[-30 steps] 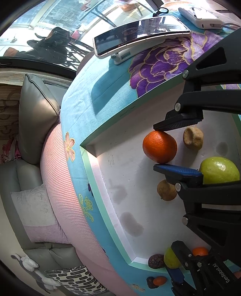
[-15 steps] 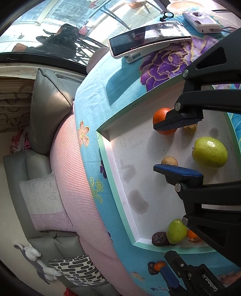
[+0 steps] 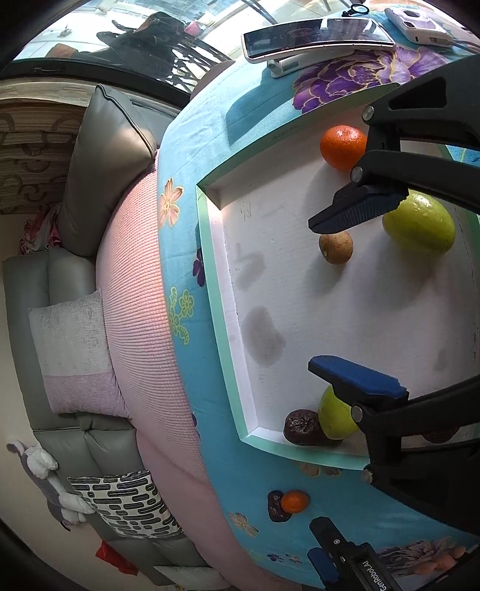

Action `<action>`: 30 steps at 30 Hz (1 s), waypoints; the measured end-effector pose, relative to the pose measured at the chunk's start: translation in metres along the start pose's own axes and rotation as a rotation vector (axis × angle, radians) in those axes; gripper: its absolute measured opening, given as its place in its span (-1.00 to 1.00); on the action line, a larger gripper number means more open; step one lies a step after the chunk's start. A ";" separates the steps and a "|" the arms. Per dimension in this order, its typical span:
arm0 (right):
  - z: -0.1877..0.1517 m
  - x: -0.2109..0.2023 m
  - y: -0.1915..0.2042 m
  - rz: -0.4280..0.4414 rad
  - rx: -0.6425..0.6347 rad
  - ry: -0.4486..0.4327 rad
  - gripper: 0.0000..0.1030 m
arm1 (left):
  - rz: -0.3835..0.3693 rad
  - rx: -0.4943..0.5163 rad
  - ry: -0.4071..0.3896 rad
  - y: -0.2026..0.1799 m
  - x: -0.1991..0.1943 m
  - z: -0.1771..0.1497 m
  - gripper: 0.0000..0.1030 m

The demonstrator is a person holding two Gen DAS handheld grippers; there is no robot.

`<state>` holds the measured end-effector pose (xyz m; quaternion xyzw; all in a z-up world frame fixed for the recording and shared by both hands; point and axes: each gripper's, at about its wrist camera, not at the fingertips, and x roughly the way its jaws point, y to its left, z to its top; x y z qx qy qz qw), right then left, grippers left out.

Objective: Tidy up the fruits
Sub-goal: 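Open the right gripper to drop the tangerine in the tray while the left releases the green fruit, then withdraw both open grippers from the tray toward the remaining date and tangerine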

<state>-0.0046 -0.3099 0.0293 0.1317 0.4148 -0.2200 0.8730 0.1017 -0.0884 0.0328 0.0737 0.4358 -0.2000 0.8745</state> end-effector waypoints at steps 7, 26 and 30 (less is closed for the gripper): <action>-0.004 0.008 0.019 0.019 -0.052 0.010 0.69 | 0.073 -0.075 -0.007 0.039 0.004 -0.007 1.00; -0.010 0.004 0.068 0.080 -0.103 -0.065 0.78 | 0.175 -0.227 -0.096 0.122 -0.007 -0.015 1.00; -0.012 0.001 0.084 0.094 -0.131 -0.082 0.78 | 0.153 -0.263 -0.111 0.130 -0.010 -0.016 1.00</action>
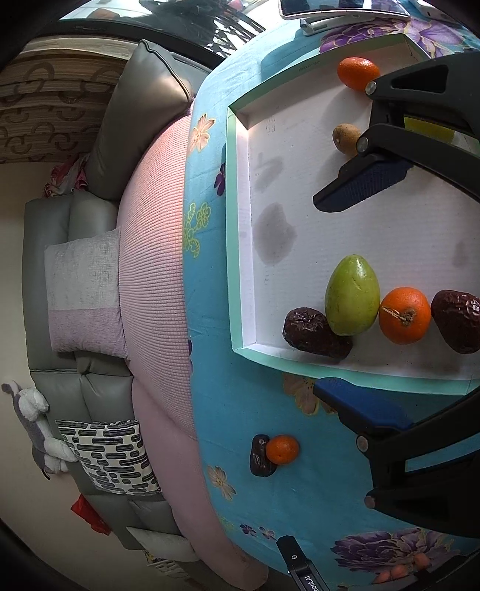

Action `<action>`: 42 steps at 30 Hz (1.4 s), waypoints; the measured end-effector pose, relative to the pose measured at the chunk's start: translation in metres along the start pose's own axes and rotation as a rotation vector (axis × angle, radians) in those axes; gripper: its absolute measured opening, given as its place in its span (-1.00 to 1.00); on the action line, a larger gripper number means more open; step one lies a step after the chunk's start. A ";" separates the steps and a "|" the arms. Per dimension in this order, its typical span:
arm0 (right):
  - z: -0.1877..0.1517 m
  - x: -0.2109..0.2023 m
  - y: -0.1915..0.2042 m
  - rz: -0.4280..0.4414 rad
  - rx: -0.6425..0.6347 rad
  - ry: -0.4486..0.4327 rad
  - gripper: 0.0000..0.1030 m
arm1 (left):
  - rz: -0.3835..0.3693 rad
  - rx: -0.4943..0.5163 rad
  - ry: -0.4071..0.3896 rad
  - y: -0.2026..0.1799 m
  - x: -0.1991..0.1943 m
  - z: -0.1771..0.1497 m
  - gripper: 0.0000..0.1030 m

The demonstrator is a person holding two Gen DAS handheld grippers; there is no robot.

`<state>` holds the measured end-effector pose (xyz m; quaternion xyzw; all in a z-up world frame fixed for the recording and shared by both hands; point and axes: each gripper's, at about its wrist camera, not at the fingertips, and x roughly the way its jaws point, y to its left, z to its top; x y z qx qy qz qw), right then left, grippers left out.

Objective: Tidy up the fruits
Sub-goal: 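Withdraw both open grippers from the tray toward the remaining date and tangerine, then close the right gripper on the tangerine while the left closes on the dark date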

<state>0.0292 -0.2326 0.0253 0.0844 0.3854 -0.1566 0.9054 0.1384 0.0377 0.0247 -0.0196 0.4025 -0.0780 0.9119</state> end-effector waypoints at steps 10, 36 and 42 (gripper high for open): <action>0.009 -0.005 0.044 0.077 -0.100 -0.031 0.78 | -0.094 -0.035 -0.064 0.003 -0.008 0.011 1.00; 0.032 0.107 0.135 0.276 -0.223 0.223 0.17 | -0.200 -0.050 0.239 -0.002 0.096 0.060 0.94; 0.033 0.109 0.139 0.277 -0.229 0.212 -0.28 | -0.217 -0.065 0.254 -0.005 0.099 0.060 0.94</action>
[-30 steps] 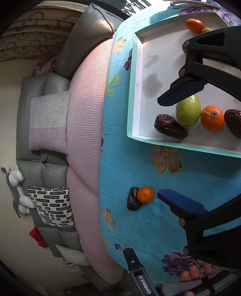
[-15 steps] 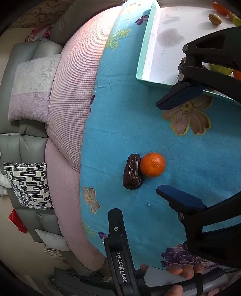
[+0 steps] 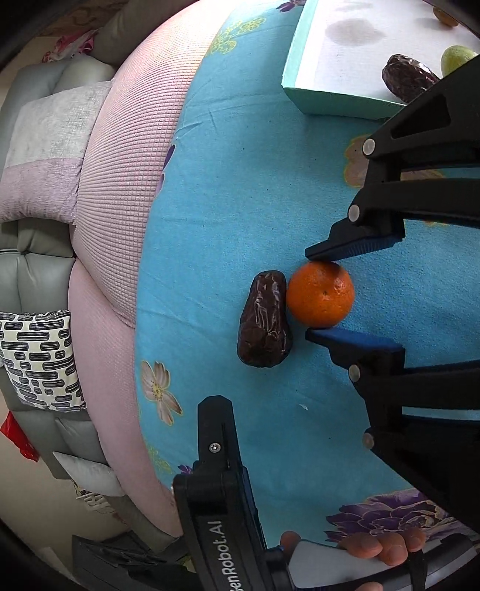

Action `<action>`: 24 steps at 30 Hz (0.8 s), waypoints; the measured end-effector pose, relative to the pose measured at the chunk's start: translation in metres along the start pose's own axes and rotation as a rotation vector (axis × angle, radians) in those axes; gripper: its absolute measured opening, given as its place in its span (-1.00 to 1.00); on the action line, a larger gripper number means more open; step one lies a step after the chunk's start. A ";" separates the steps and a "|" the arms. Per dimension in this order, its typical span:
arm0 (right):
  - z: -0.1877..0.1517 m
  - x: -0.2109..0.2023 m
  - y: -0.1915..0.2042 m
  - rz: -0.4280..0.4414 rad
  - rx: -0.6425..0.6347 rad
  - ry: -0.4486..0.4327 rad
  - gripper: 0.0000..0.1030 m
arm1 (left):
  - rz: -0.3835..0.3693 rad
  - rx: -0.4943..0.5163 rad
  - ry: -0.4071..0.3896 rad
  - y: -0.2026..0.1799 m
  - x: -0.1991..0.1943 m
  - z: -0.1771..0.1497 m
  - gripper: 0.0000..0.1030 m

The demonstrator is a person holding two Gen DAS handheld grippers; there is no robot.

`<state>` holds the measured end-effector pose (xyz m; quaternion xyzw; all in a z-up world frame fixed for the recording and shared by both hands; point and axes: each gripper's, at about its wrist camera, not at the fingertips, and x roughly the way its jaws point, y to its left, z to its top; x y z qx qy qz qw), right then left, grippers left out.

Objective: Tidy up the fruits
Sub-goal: 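Close the right gripper on the tangerine while the left closes on the dark date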

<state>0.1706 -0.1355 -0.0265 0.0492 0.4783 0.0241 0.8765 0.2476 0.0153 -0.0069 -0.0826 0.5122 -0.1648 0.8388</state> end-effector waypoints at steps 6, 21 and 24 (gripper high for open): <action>-0.009 -0.010 -0.008 -0.026 0.017 -0.014 -0.30 | -0.033 0.019 0.015 -0.014 0.003 -0.002 0.92; -0.042 -0.064 -0.047 -0.104 0.128 -0.094 -0.30 | -0.140 0.060 0.110 -0.056 0.023 -0.022 0.16; -0.045 -0.077 -0.051 -0.105 0.151 -0.122 -0.30 | -0.157 0.051 0.116 -0.059 0.023 -0.024 -0.01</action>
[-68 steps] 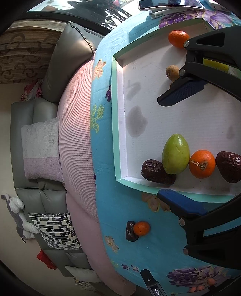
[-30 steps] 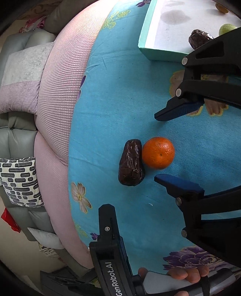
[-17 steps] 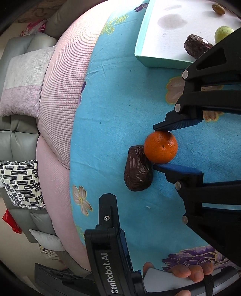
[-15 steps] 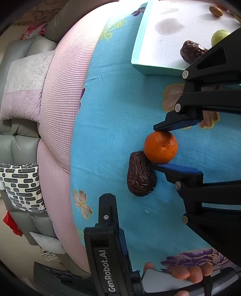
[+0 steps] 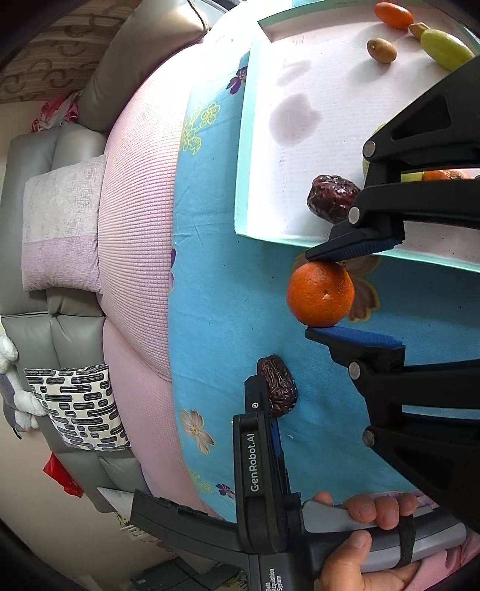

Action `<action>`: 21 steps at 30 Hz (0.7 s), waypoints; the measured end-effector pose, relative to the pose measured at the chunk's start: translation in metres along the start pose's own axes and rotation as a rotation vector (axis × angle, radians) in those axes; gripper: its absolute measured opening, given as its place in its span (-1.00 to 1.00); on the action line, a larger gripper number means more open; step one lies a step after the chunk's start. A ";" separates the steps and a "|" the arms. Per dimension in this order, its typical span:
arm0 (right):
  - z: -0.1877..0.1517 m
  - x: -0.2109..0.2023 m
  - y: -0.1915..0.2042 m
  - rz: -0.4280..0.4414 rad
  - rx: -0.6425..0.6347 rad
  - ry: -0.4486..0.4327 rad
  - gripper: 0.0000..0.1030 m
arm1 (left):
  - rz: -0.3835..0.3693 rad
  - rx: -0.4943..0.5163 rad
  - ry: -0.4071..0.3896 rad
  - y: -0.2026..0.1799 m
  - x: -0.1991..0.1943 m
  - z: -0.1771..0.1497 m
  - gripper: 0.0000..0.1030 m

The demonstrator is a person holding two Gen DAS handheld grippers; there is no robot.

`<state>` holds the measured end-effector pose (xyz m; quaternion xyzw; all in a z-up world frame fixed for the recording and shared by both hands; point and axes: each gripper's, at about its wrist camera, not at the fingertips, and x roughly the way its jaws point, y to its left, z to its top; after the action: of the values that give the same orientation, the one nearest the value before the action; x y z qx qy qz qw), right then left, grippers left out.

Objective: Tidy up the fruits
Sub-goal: 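Close the right gripper on the tangerine while the left closes on the dark date, then carry the tangerine in the right gripper over the tray while the left carries the date there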

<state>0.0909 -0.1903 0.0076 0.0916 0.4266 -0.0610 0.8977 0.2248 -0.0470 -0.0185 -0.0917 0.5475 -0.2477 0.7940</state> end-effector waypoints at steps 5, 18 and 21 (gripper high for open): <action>-0.004 -0.021 -0.008 -0.014 0.020 -0.035 -0.30 | -0.023 -0.027 0.003 -0.002 0.000 -0.005 -0.14; -0.019 -0.058 -0.067 -0.140 0.129 -0.081 -0.30 | -0.015 -0.061 -0.044 -0.007 -0.005 -0.021 -0.27; -0.022 -0.065 -0.090 -0.171 0.181 -0.087 -0.30 | 0.005 -0.071 -0.056 -0.011 -0.009 -0.023 -0.28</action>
<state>0.0165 -0.2716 0.0338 0.1327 0.3862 -0.1793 0.8951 0.1976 -0.0495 -0.0154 -0.1253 0.5339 -0.2231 0.8059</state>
